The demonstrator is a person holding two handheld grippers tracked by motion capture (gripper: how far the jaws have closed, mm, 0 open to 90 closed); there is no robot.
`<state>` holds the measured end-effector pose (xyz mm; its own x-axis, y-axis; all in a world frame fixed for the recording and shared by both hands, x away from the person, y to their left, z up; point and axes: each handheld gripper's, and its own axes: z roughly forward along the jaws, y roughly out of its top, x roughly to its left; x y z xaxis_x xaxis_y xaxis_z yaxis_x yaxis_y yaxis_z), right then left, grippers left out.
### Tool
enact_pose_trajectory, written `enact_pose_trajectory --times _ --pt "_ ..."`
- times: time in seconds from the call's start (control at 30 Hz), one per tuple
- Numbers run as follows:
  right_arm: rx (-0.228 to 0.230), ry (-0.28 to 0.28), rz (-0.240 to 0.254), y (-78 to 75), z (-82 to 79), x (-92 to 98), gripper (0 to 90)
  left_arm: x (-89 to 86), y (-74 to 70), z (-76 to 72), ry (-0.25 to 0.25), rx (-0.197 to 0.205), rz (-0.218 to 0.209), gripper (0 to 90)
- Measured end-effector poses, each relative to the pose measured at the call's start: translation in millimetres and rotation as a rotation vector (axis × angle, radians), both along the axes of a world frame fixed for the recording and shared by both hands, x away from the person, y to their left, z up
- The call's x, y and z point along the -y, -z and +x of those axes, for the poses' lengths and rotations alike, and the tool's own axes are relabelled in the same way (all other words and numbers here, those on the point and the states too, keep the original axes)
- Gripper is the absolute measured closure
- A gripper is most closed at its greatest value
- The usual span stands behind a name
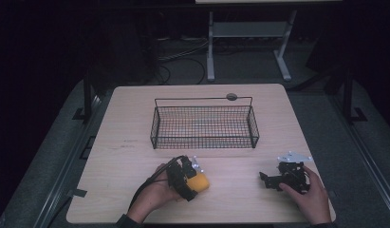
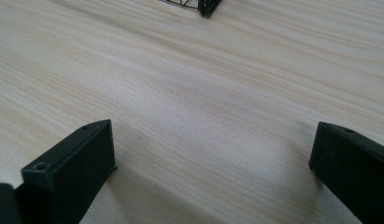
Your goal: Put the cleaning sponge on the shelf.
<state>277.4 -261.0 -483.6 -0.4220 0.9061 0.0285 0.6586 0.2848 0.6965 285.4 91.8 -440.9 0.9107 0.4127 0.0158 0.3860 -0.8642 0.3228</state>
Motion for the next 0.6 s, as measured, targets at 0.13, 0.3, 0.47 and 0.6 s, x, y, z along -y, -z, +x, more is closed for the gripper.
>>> enact_pose_trajectory --times 0.13,0.3,0.47,0.6 --pt "0.0 0.0 0.0 0.0 0.0 0.0 0.0 -0.3 -0.2 0.0 -0.002 -0.003 -0.001 22.0" --pt "0.0 -0.001 0.0 0.0 0.0 0.0 0.0 -1.5 -0.4 0.4 -0.01 -0.01 -0.009 22.2" --pt "0.0 0.0 -0.001 0.0 0.0 0.0 0.0 -2.4 -2.2 0.9 -0.013 -0.016 -0.02 22.3" --pt "0.0 -0.001 -0.001 0.0 0.0 0.0 0.0 -2.8 -5.0 0.6 -0.016 -0.021 -0.026 22.3"
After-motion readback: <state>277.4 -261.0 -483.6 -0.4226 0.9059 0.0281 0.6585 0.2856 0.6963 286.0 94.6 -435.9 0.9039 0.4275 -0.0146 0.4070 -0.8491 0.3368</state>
